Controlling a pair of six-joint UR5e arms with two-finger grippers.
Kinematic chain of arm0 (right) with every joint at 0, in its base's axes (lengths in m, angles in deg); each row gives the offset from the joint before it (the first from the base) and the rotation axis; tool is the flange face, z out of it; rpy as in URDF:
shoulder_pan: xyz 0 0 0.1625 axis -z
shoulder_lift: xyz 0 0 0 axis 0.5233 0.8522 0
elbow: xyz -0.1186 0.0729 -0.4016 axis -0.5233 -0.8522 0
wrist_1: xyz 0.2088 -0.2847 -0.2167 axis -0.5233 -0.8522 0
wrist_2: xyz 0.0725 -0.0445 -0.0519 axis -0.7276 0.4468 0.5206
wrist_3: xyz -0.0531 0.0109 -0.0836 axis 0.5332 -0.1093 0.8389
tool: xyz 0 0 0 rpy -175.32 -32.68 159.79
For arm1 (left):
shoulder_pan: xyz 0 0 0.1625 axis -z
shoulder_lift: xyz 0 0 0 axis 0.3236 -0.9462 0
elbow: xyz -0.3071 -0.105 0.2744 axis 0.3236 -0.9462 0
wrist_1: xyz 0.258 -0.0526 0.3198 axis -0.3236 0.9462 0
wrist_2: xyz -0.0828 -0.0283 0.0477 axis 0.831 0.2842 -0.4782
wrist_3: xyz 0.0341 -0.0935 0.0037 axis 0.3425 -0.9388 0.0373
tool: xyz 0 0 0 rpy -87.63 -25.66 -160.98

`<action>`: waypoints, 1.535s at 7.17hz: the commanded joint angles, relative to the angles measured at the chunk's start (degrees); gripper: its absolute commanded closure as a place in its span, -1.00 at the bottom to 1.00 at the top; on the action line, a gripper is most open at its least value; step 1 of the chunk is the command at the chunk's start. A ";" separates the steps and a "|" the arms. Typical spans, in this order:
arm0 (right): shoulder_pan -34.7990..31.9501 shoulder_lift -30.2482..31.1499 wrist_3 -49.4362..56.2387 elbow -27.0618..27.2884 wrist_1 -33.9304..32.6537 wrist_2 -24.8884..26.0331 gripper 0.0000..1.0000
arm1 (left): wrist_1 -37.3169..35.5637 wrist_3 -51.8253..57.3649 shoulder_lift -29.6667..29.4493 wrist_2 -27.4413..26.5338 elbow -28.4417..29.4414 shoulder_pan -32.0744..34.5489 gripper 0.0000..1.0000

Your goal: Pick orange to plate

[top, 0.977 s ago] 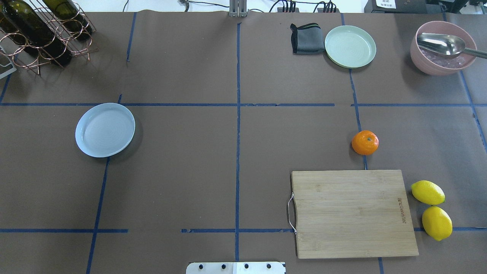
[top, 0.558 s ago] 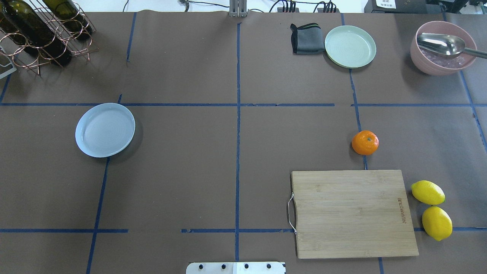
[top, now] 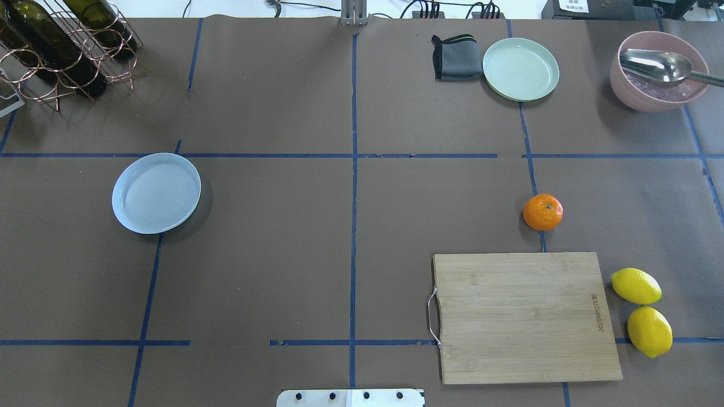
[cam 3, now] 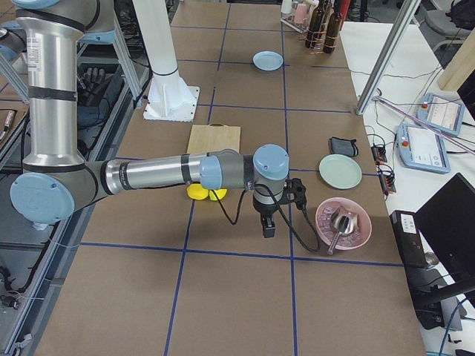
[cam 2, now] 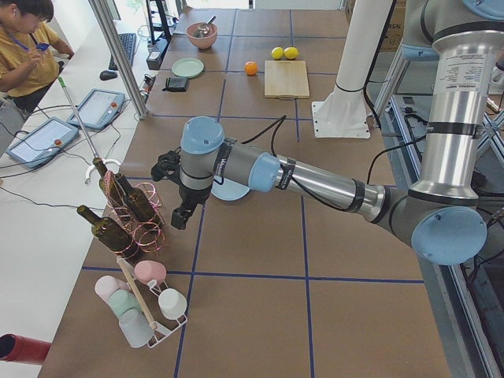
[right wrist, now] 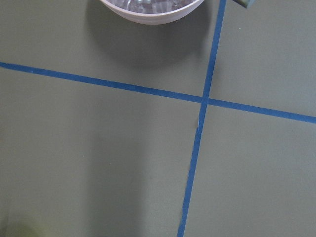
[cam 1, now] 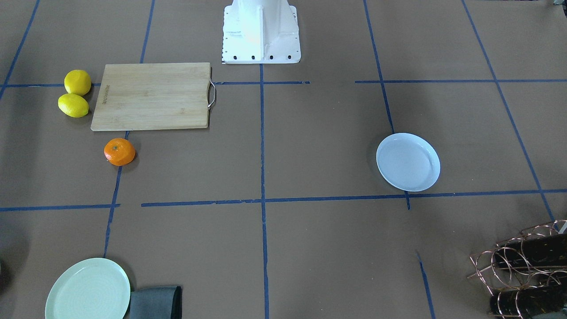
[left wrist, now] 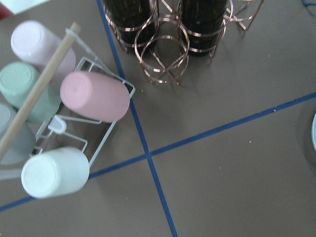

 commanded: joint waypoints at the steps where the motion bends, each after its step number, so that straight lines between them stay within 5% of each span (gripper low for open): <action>1: 0.05 0.73 -0.05 -0.03 6.05 -0.48 -1.00 | 11.93 -8.54 0.00 0.05 2.86 -2.02 -1.00; 2: 0.05 0.82 -0.05 -0.12 6.26 -0.48 -1.00 | 16.07 -11.11 0.44 -0.30 2.25 -9.34 -1.00; 4: 0.05 0.82 -0.05 -0.29 6.26 -0.48 -1.00 | 19.33 -35.44 0.97 -0.65 2.25 -19.64 -1.00; 6: 0.05 0.91 0.03 -0.38 6.35 -0.48 -1.00 | 31.60 -50.35 5.52 -5.01 3.30 -26.52 -1.00; 9: 0.05 0.91 0.12 -0.47 6.26 -0.48 -1.00 | 41.93 -72.69 6.42 -17.84 6.10 -39.52 -0.36; 11: 0.05 0.91 0.21 -0.91 6.26 -0.39 -1.00 | 42.21 -76.69 5.54 -19.55 7.16 -42.10 -0.21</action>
